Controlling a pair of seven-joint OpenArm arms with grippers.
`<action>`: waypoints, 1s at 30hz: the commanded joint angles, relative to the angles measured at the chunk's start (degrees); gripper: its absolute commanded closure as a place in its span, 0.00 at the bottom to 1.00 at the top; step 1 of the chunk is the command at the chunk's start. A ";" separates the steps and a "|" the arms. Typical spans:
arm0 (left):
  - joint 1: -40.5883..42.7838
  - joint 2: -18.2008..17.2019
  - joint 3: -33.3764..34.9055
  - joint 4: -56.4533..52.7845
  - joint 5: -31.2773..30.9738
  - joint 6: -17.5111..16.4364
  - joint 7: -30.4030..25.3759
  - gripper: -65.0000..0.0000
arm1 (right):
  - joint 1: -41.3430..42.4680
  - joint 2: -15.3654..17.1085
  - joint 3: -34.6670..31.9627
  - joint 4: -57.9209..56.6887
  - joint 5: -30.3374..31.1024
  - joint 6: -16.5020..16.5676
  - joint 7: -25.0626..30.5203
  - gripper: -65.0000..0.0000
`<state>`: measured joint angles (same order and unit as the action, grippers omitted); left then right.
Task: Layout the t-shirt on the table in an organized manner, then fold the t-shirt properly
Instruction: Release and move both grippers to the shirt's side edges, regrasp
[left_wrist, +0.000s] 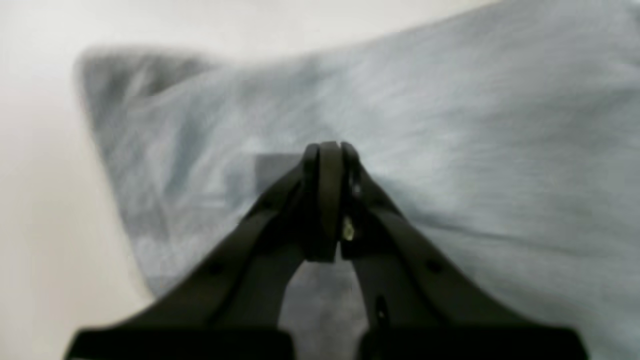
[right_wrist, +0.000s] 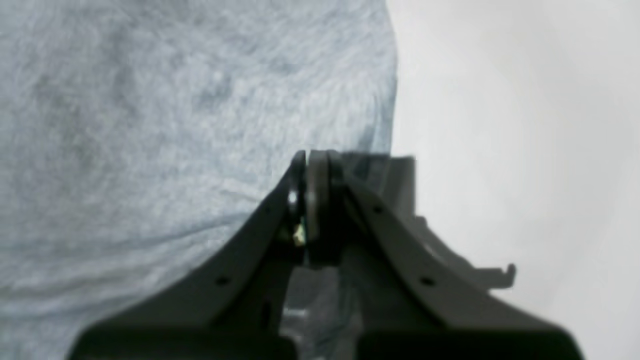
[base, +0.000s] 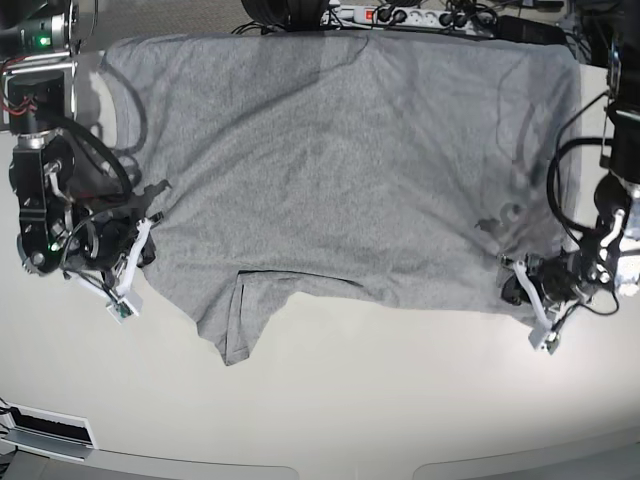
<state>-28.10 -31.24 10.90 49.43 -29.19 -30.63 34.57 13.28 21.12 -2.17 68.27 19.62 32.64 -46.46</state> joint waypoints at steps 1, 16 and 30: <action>-2.91 -1.57 -0.44 1.20 -3.39 -1.64 1.70 1.00 | 2.51 0.96 0.31 1.01 3.50 2.51 -0.92 1.00; 7.63 -4.31 7.78 18.95 -19.34 -9.37 22.47 1.00 | -3.41 0.96 0.31 7.58 21.88 7.36 -15.98 1.00; 28.96 -12.52 9.33 38.82 -2.21 7.78 11.30 1.00 | -23.78 3.34 0.31 24.74 13.05 5.68 -16.11 1.00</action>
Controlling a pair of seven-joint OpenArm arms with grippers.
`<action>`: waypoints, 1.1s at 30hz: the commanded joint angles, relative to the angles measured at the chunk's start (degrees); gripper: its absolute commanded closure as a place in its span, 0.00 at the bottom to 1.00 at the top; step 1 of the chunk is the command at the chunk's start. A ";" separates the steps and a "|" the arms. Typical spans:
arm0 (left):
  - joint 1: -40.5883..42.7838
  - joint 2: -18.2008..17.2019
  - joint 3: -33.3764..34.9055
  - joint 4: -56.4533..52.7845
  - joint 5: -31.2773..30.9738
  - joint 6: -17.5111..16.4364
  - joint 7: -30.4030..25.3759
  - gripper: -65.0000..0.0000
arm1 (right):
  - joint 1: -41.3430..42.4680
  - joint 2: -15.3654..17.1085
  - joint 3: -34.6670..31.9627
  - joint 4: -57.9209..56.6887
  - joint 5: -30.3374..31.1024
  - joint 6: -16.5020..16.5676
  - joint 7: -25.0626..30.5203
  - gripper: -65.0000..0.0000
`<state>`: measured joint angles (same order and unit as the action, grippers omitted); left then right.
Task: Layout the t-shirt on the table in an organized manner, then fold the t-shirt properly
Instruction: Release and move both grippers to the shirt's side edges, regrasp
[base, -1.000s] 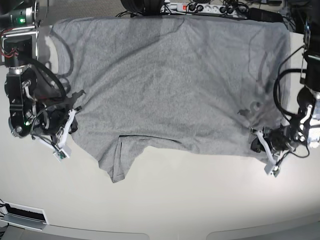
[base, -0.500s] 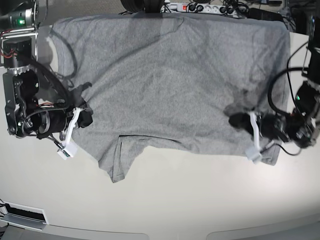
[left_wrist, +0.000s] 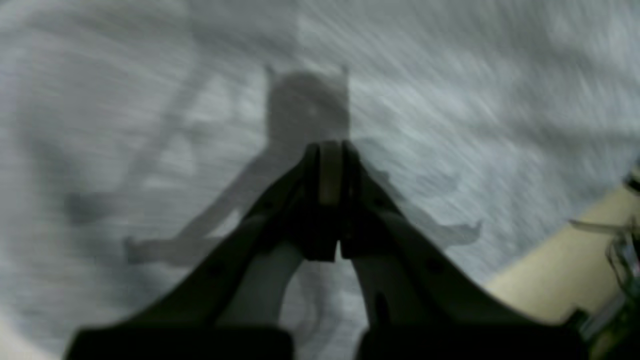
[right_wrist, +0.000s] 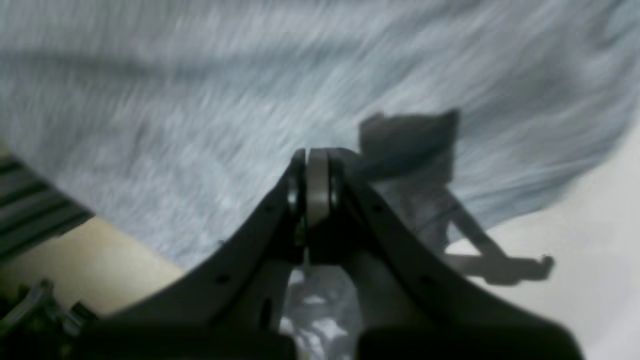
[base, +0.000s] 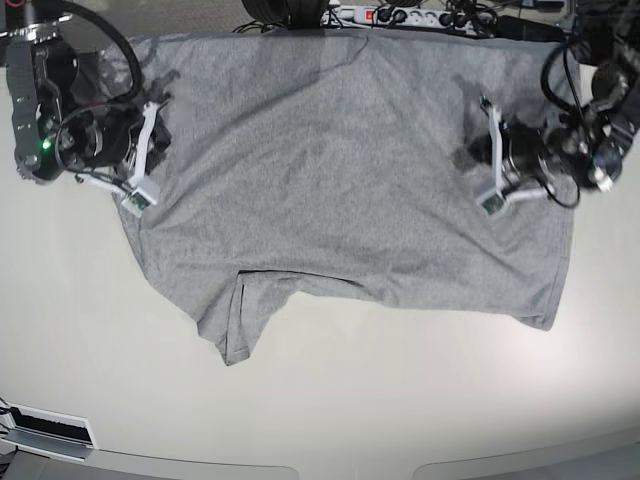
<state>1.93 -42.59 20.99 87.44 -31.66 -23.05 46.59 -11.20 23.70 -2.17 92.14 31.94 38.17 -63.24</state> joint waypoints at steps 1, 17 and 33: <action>0.00 -1.18 -0.76 0.81 1.16 0.98 -1.60 1.00 | -0.09 0.76 0.31 0.87 0.68 0.13 0.94 1.00; 3.10 6.19 -0.87 -10.43 12.39 5.07 -11.89 1.00 | -2.86 0.72 0.31 -5.57 -11.78 -6.01 16.15 1.00; -5.68 6.25 -0.87 -11.45 16.83 4.68 -15.47 1.00 | 6.62 0.09 0.31 -13.51 -14.23 -7.65 17.20 1.00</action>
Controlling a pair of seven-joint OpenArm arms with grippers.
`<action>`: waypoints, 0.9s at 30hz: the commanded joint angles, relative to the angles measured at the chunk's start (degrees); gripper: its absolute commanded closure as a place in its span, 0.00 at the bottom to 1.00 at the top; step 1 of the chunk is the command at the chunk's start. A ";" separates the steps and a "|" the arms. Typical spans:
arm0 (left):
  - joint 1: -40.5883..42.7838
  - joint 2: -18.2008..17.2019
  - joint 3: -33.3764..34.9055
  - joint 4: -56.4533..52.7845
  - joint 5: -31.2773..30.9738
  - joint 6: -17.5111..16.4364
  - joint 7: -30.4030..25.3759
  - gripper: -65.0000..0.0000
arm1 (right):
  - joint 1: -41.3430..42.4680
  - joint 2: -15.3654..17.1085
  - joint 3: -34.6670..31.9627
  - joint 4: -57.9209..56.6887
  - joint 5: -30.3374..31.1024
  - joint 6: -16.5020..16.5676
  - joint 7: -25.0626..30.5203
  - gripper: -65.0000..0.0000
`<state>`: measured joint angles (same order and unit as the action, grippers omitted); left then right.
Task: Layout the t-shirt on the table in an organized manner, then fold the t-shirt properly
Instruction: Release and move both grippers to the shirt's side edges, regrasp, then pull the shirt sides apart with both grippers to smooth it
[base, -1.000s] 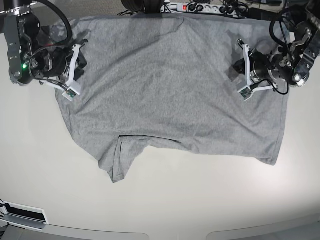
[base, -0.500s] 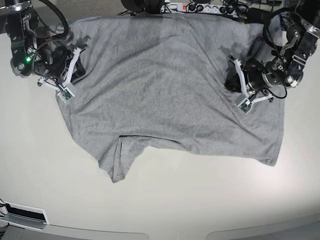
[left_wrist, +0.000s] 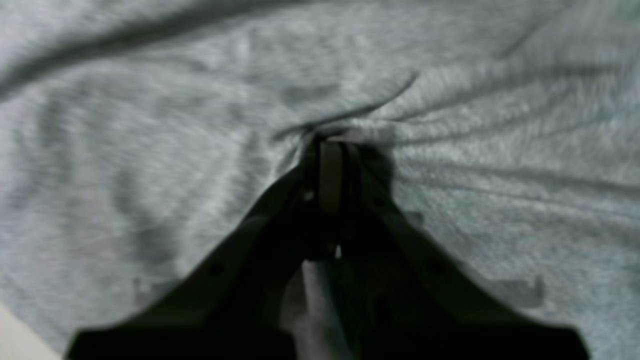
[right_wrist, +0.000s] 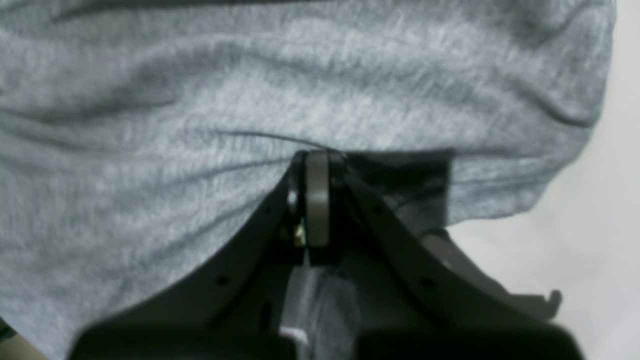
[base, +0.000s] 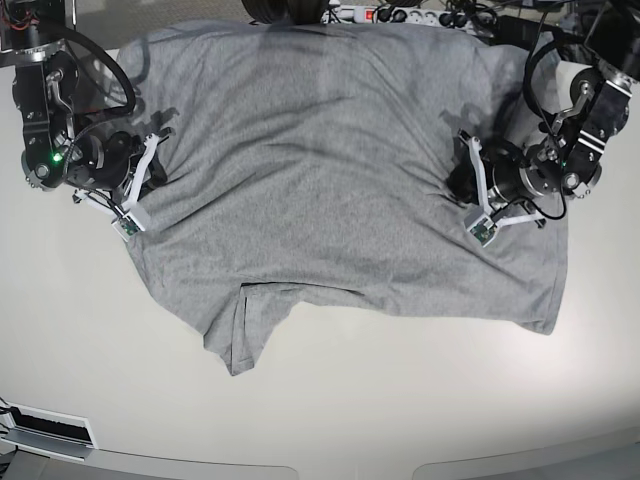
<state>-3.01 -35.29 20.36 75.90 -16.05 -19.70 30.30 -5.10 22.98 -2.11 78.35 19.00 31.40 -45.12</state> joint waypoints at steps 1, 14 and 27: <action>-1.68 -1.05 -0.24 -0.50 1.31 1.33 0.00 1.00 | 0.98 0.83 0.22 0.28 -1.49 -1.05 -0.92 1.00; -16.20 0.02 -0.22 -20.63 -3.67 -10.10 -8.39 1.00 | 4.37 0.81 0.24 0.28 -5.79 -11.56 2.43 1.00; -25.35 -3.85 -0.22 -16.26 -26.93 -20.30 14.16 1.00 | 12.26 1.01 0.28 1.64 10.73 2.56 -12.37 1.00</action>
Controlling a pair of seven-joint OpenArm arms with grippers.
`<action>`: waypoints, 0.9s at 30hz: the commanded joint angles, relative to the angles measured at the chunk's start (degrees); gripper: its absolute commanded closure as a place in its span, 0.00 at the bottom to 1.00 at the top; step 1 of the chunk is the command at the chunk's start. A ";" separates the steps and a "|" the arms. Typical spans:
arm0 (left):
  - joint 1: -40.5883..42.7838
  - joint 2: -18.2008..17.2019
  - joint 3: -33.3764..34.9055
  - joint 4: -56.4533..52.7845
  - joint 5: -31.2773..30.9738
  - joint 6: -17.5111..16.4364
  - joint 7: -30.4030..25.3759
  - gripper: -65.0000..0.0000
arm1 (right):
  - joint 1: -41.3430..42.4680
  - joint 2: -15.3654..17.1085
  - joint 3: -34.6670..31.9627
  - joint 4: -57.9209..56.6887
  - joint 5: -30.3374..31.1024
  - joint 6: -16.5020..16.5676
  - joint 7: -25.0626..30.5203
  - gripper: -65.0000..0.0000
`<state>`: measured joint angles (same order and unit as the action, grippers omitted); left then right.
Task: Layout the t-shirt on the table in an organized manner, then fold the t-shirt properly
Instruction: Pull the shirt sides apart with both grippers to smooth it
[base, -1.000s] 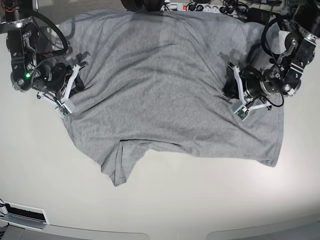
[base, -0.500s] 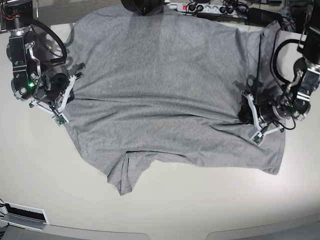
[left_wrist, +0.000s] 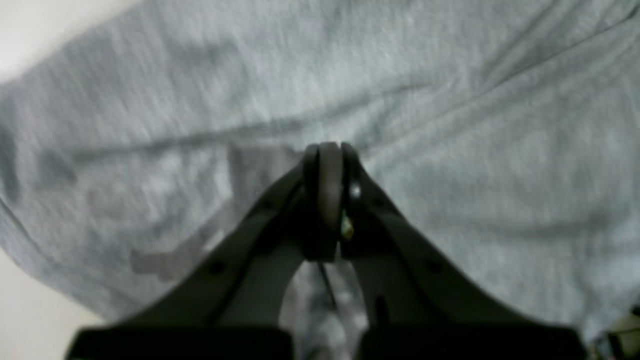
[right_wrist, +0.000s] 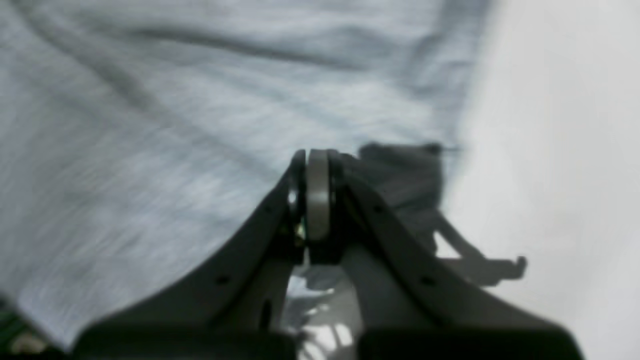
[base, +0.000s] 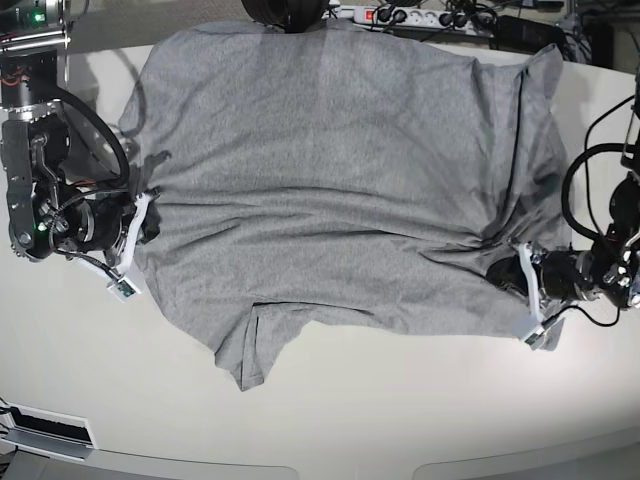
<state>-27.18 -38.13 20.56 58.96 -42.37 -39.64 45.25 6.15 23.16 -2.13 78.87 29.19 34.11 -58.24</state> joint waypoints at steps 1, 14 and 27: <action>-0.68 -1.68 -0.42 1.75 -1.95 -0.36 0.83 1.00 | 0.66 0.83 0.31 1.57 2.69 1.79 -0.59 1.00; 18.62 -12.74 -0.42 16.35 -4.17 -0.36 1.90 1.00 | -14.78 0.81 0.31 12.20 5.03 5.46 -2.45 1.00; 25.73 -12.33 -0.42 14.49 15.56 -0.36 -14.58 1.00 | -20.87 1.01 0.31 12.11 -3.17 -0.37 1.66 1.00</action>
<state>-0.91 -49.04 20.67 73.19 -27.38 -39.75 30.79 -15.07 23.35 -2.09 90.28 26.76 33.95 -56.77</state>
